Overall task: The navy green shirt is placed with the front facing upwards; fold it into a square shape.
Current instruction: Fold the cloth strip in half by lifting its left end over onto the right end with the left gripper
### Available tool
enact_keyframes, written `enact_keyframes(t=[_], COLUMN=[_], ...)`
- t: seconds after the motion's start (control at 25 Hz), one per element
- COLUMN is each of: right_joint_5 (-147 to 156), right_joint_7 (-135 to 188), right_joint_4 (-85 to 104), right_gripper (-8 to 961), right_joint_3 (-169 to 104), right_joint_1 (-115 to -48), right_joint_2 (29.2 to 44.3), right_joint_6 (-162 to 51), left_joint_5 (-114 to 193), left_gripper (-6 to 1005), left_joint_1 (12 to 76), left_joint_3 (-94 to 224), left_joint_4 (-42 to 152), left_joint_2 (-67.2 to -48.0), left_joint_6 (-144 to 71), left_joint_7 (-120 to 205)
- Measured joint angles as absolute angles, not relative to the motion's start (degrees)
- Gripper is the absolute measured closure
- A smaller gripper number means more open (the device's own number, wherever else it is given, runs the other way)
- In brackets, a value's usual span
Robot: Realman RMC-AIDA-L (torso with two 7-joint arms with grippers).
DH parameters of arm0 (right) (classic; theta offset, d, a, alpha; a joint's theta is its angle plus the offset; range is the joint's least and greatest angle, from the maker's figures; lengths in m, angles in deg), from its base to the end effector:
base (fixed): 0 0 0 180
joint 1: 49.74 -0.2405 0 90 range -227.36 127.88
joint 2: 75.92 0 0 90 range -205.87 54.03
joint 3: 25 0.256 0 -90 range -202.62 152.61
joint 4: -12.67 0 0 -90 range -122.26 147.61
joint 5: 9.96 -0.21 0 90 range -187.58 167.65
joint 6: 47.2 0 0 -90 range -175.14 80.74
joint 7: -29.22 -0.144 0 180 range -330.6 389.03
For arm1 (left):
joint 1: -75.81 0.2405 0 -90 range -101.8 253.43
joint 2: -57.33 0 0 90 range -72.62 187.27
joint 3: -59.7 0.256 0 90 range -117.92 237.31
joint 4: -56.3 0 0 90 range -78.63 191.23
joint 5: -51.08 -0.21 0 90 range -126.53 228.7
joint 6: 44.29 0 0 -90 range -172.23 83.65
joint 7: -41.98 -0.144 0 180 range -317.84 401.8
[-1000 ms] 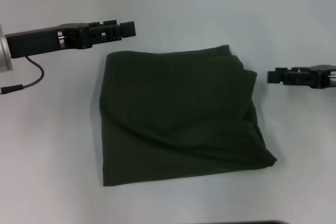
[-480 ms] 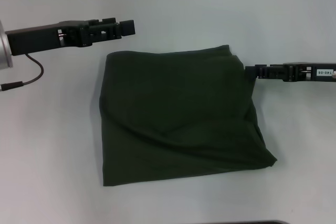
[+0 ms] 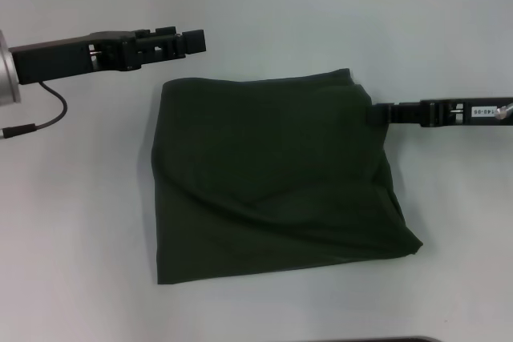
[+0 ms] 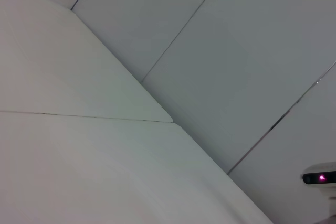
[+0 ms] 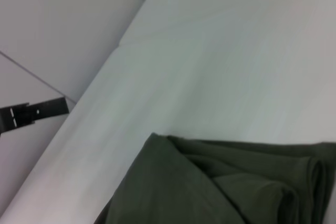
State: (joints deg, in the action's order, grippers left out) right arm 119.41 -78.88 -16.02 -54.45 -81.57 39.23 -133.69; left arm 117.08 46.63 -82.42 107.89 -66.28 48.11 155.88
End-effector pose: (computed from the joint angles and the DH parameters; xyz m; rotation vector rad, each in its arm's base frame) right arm 0.3088 0.3201 0.0018 -2.4887 1.5341 0.5880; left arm -0.2322 0.3353 0.0172 -2.5627 -1.2404 -0.8723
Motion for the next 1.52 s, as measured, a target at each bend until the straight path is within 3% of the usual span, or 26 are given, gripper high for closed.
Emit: enact_keyframes(t=[0.24, 0.44, 0.56, 1.08, 1.52], right_joint_5=[119.3, 118.9, 118.5, 116.1, 116.1], right_joint_7=[-80.6, -80.5, -80.4, -80.6, -80.6], right_joint_4=[-16.4, -16.7, -16.8, -19.1, -18.7], right_gripper=[497, 714, 920, 904, 882], right_joint_3=[-56.6, -56.2, -56.2, -56.1, -56.6], right_joint_1=[-82.1, -82.1, -82.5, -84.8, -86.0], right_joint_2=[39.21, 38.89, 38.84, 38.32, 38.97], right_joint_6=[-133.8, -134.2, -134.1, -130.9, -125.9], left_joint_5=[117.1, 117.1, 117.1, 117.1, 117.1], left_gripper=[173, 173, 173, 173, 173], left_joint_1=[46.6, 46.7, 46.7, 46.6, 46.5], left_joint_3=[-82.4, -82.4, -82.4, -82.4, -82.4], left_joint_4=[107.4, 107.3, 107.3, 106.9, 105.8], left_joint_2=[-66.28, -66.15, -66.14, -66.30, -66.25], left_joint_6=[48.0, 47.5, 47.4, 46.2, 46.0], left_joint_7=[155.8, 155.7, 155.7, 155.7, 155.4])
